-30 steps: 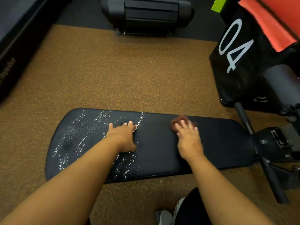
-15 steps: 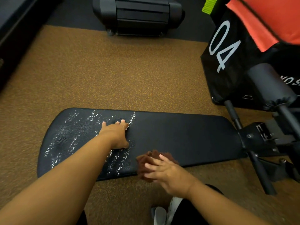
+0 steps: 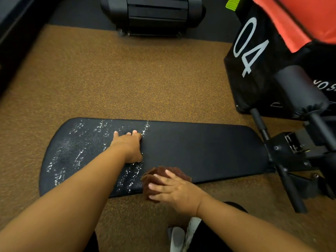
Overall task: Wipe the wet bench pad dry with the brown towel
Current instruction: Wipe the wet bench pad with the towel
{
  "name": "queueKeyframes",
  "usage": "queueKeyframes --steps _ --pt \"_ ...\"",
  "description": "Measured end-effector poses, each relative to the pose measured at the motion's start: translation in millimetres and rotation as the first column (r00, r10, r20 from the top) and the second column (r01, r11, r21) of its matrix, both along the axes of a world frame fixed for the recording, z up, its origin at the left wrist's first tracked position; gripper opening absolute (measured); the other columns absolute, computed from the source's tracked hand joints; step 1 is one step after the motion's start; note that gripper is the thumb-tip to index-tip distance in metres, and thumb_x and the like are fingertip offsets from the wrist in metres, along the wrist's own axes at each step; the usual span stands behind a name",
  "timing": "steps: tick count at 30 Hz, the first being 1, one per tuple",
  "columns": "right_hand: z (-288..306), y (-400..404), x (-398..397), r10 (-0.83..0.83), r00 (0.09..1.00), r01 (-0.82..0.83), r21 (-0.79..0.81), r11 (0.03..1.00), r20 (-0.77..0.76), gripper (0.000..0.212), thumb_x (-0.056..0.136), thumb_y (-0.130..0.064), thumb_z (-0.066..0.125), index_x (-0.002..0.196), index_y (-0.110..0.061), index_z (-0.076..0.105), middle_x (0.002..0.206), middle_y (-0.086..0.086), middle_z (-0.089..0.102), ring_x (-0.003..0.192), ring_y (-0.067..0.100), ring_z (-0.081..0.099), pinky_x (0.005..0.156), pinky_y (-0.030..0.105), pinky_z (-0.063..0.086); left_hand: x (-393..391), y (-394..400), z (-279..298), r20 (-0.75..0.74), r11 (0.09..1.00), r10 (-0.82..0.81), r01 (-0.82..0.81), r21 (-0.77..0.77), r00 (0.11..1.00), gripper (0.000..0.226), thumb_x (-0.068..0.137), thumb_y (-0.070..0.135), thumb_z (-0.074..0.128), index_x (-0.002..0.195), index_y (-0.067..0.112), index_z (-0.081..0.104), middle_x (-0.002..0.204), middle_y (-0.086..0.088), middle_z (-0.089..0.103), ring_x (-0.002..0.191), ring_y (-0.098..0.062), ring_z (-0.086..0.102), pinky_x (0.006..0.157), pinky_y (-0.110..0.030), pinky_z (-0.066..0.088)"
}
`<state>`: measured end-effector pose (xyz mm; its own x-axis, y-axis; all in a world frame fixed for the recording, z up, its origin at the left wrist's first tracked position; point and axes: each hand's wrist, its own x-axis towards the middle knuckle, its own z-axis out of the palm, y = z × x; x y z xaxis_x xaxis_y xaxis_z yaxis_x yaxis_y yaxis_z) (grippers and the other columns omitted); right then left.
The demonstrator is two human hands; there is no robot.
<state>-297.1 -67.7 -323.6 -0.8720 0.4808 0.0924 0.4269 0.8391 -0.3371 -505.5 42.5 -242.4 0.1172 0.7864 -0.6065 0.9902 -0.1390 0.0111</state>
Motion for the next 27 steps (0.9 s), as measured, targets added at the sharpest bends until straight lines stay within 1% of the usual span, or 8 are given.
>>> queueKeyframes --steps 3,8,14,16,18,20,23,27 --pt "4.7 15.8 38.5 0.13 0.986 -0.136 0.054 0.989 0.106 0.05 0.082 -0.003 0.065 0.128 -0.022 0.058 0.145 -0.003 0.044 0.142 0.022 0.021 0.112 0.055 0.014 -2.6 -0.4 -0.4 0.02 1.0 0.015 -0.015 -0.014 1.0 0.093 0.081 0.04 0.065 0.151 0.018 0.01 0.159 -0.007 0.018 0.142 -0.026 0.029 0.119 -0.053 0.005" --pt "2.5 24.1 65.4 0.203 0.95 -0.233 0.105 0.967 0.235 0.053 0.081 -0.004 0.066 0.129 -0.024 0.057 0.147 -0.005 0.042 0.145 0.022 0.014 0.113 0.051 0.013 -4.1 2.4 -4.7 0.034 0.999 0.039 -0.038 -0.024 0.999 0.096 0.079 0.042 0.066 0.152 0.017 0.009 0.157 -0.011 0.023 0.139 -0.03 0.035 0.119 -0.052 0.005" --pt "-0.6 16.7 22.4 0.194 0.971 -0.21 0.12 0.97 0.137 0.05 0.08 -0.006 0.07 0.127 -0.019 0.06 0.143 0.0 0.048 0.141 0.027 0.026 0.112 0.054 0.022 6.5 2.0 2.9 -0.002 1.0 0.006 -0.006 -0.002 1.0 0.086 0.084 0.038 0.062 0.149 0.01 0.014 0.155 -0.011 0.025 0.139 -0.028 0.034 0.12 -0.051 0.004" --pt "0.2 10.8 -3.6 0.156 0.986 -0.162 0.097 0.982 0.065 0.052 0.079 -0.007 0.071 0.129 -0.016 0.058 0.143 0.004 0.048 0.139 0.025 0.028 0.114 0.049 0.016 8.2 2.4 4.1 -0.014 1.0 0.002 -0.002 -0.004 1.0 0.085 0.084 0.037 0.061 0.149 0.011 0.014 0.156 -0.012 0.023 0.139 -0.027 0.033 0.12 -0.051 0.003" --pt "0.8 10.0 -9.3 0.157 0.987 -0.158 0.054 0.986 0.029 0.052 0.079 -0.004 0.069 0.129 -0.014 0.058 0.142 0.005 0.048 0.139 0.024 0.029 0.113 0.05 0.016 6.8 3.9 2.0 -0.024 1.0 0.009 -0.009 -0.003 1.0 0.088 0.082 0.039 0.063 0.15 0.011 0.013 0.154 -0.013 0.028 0.138 -0.028 0.036 0.12 -0.051 0.003" --pt "1.6 15.5 11.1 0.187 0.981 -0.188 0.014 0.982 0.053 0.049 0.082 -0.001 0.064 0.128 -0.015 0.058 0.143 0.003 0.047 0.14 0.025 0.027 0.112 0.054 0.02 3.8 5.2 -0.3 -0.029 1.0 0.02 -0.02 -0.009 0.999 0.092 0.08 0.043 0.064 0.15 0.012 0.013 0.149 -0.012 0.036 0.135 -0.029 0.04 0.119 -0.052 0.004" --pt "6.3 23.7 71.7 0.143 0.977 -0.145 -0.003 0.989 0.155 0.057 0.079 0.003 0.066 0.13 -0.02 0.056 0.147 -0.004 0.041 0.144 0.019 0.018 0.114 0.051 0.019 0.5 8.1 -1.8 -0.01 0.999 0.02 -0.021 -0.024 1.0 0.091 0.079 0.045 0.066 0.15 0.016 0.015 0.148 -0.01 0.038 0.134 -0.029 0.041 0.119 -0.052 0.005" --pt "35.7 22.1 182.0 -0.042 0.94 0.02 0.07 0.997 0.337 0.07 0.067 -0.001 0.079 0.125 -0.032 0.057 0.147 -0.013 0.037 0.141 0.016 0.027 0.107 0.048 0.034 -2.6 8.9 -4.5 0.011 0.999 0.03 -0.03 -0.026 0.999 0.093 0.078 0.046 0.067 0.15 0.017 0.015 0.146 -0.009 0.041 0.132 -0.03 0.043 0.119 -0.052 0.006"
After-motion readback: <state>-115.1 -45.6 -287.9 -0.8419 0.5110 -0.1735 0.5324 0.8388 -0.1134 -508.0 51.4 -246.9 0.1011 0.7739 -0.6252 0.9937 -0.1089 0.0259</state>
